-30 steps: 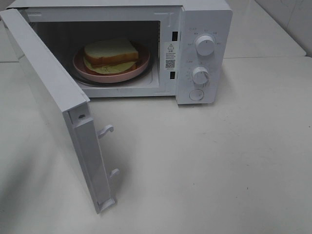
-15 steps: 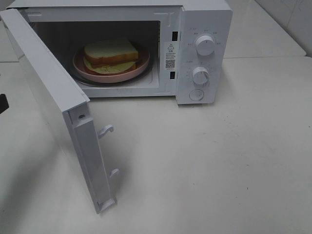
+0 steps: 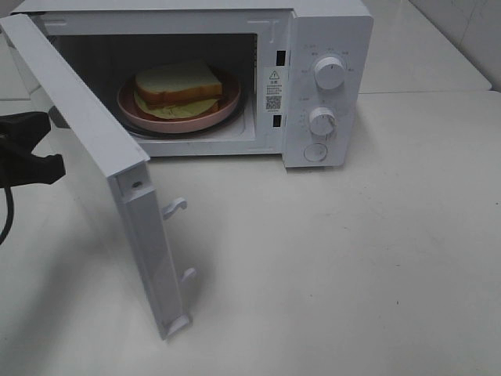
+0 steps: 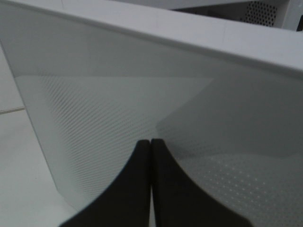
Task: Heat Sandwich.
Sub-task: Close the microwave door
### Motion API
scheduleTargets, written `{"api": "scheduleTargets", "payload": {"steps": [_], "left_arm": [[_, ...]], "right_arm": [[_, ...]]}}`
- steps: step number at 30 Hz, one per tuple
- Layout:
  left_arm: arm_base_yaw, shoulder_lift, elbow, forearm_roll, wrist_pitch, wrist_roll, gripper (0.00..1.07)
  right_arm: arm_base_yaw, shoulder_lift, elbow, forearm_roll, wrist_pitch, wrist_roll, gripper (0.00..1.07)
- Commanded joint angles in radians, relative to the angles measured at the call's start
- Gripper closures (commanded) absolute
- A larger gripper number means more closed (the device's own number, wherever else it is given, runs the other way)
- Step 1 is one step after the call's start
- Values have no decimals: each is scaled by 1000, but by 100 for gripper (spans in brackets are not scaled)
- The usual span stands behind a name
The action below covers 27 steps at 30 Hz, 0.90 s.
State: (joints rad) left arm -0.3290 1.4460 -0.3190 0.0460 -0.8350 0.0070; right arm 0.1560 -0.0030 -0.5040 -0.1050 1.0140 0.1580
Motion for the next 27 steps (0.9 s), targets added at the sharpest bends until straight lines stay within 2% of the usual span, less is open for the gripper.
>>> {"api": "scheduleTargets", "payload": {"steps": [1,3,4,5,7,8,9,10,11,12,13,14,15,18,25,27], "left_arm": [[-49,26,-32,-76,-27,41,107],[-101,48,-55,-160,-29,98,107],[-153,71,-80,-246,-33,167,107],[-153,71,-80,-246,-33,167,107],[-216,95,-110,-346,-49,220,107],[-271,118,-141,-452,-72,253,107],[-301,128,-158,-493,-80,266,107],[-301,128,-158,-493,-80,266,107],[-329,141,-176,-543,-92,284,107],[-355,156,-189,-580,-101,303,107],[-402,187,-225,-664,-126,348,107],[-422,200,-240,-702,-136,367,107],[-422,200,-240,-702,-136,367,107],[-503,266,-313,-834,-183,437,107],[-568,359,-437,-960,-182,465,107],[-586,404,-509,-1000,-182,473,107]], "right_arm": [[-1,-29,3,-15,-12,-6,34],[-1,-29,3,-15,-12,-6,34],[-1,-29,3,-15,-12,-6,34],[-1,-29,3,-15,-12,-6,34],[-1,-29,3,-15,-12,-6,34],[-1,-29,3,-15,-12,-6,34],[-1,-29,3,-15,-12,-6,34],[-1,-29,3,-15,-12,-6,34],[-1,-29,3,-15,-12,-6,34],[-1,-29,3,-15,-12,-6,34],[-1,-29,3,-15,-12,-6,34],[-1,-29,3,-15,-12,-6,34],[-1,-29,3,-15,-12,-6,34],[-1,-29,3,-15,-12,-7,34],[-1,-29,3,-15,-12,-7,34],[-1,-29,3,-15,-12,-7,34]]}}
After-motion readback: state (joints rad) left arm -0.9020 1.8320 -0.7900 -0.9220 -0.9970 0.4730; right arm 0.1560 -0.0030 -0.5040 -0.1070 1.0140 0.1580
